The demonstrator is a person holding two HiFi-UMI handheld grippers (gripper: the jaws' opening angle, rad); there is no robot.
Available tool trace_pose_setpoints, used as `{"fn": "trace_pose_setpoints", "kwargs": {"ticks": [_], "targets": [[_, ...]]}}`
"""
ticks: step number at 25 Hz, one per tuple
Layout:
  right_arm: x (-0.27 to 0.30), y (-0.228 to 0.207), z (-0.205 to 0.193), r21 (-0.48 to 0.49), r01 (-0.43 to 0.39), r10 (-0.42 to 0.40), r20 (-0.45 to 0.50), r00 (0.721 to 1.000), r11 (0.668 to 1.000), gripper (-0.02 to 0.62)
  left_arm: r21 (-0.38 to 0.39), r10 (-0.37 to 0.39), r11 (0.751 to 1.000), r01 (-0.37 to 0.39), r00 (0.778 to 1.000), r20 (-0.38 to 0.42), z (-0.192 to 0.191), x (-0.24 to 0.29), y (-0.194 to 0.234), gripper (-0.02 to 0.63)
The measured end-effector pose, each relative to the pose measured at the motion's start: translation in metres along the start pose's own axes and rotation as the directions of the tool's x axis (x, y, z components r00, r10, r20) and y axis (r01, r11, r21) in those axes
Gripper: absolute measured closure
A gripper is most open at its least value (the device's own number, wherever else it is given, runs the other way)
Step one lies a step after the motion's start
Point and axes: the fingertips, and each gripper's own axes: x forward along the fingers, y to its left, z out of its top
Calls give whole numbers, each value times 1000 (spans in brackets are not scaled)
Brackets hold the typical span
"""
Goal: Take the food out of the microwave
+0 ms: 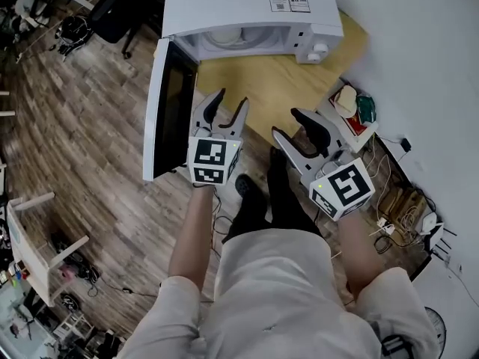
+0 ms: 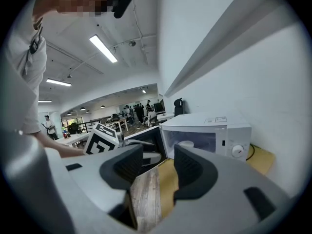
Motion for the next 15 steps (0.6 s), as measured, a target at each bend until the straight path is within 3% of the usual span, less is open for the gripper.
{"fn": "trace_pose_setpoints", "kwargs": {"ticks": [4, 15], "targets": [[14, -20, -4, 3, -51, 51, -9, 999, 999, 411, 36, 90, 995, -89, 996, -28, 0, 30, 18, 420], [43, -62, -28, 1, -158, 158, -54, 986, 987, 411, 181, 236, 960, -212, 964, -121, -25, 97, 53, 407]]}}
